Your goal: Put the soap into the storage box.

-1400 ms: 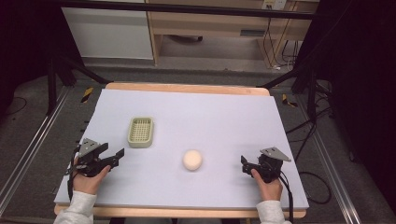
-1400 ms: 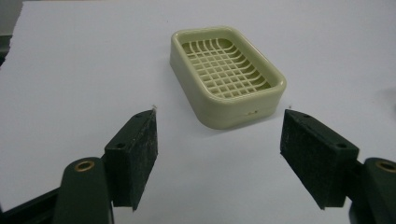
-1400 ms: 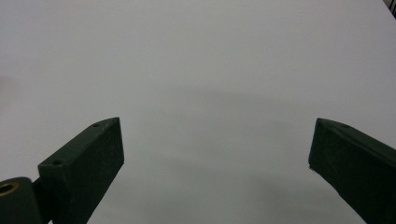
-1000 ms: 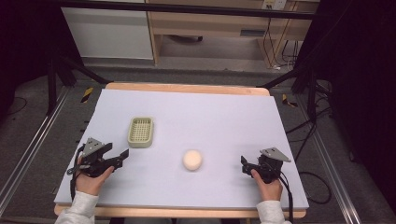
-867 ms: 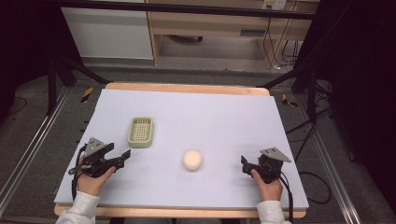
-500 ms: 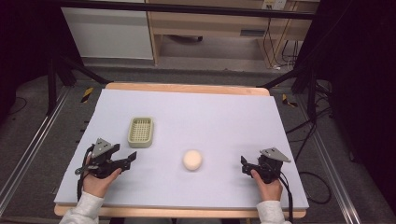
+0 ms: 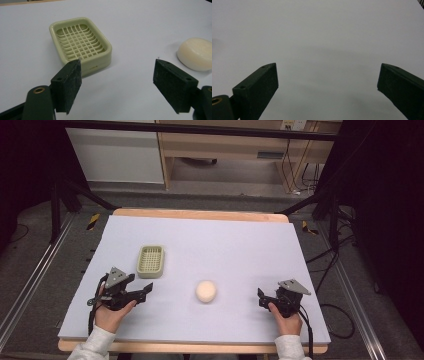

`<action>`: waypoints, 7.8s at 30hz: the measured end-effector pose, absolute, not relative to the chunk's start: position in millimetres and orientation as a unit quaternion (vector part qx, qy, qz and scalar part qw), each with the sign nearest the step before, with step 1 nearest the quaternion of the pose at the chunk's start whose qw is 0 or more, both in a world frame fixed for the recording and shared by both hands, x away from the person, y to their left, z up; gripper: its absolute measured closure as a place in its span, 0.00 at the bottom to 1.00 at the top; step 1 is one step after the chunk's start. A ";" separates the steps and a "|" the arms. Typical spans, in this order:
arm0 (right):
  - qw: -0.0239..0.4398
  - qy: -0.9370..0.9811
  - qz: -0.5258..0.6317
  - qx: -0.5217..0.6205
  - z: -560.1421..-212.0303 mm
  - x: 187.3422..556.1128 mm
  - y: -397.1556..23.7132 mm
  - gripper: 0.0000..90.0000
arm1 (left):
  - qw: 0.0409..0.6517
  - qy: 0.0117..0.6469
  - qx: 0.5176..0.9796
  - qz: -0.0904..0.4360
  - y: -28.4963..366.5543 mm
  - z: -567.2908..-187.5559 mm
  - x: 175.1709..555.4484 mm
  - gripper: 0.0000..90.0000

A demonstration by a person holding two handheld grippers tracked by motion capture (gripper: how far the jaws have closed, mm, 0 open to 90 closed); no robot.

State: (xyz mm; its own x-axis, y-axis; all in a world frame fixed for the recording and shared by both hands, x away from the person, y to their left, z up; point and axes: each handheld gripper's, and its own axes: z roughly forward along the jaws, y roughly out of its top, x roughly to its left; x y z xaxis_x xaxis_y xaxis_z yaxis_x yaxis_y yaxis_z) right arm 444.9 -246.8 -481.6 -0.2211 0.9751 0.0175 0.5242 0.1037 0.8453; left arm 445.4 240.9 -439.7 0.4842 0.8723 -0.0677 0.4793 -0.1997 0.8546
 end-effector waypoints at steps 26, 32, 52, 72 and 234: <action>0.288 0.678 0.389 0.554 -485.8 444.6 -245.7 0.05 | 0.429 0.422 0.770 0.214 208.1 -436.6 450.0 0.25; 0.290 0.678 0.388 0.552 -485.8 444.0 -244.9 0.05 | 0.432 0.413 0.773 0.212 195.6 -431.7 453.1 0.25; 0.290 0.679 0.389 0.550 -486.0 443.7 -244.9 0.05 | 0.431 0.394 0.786 0.203 158.7 -428.6 460.6 0.25; 0.288 0.682 0.388 0.549 -486.1 443.9 -244.6 0.05 | 0.427 0.370 0.803 0.189 120.8 -428.8 463.6 0.25; 0.283 0.690 0.383 0.545 -486.7 444.7 -242.3 0.05 | 0.360 0.390 0.832 0.159 142.9 -429.5 479.1 0.27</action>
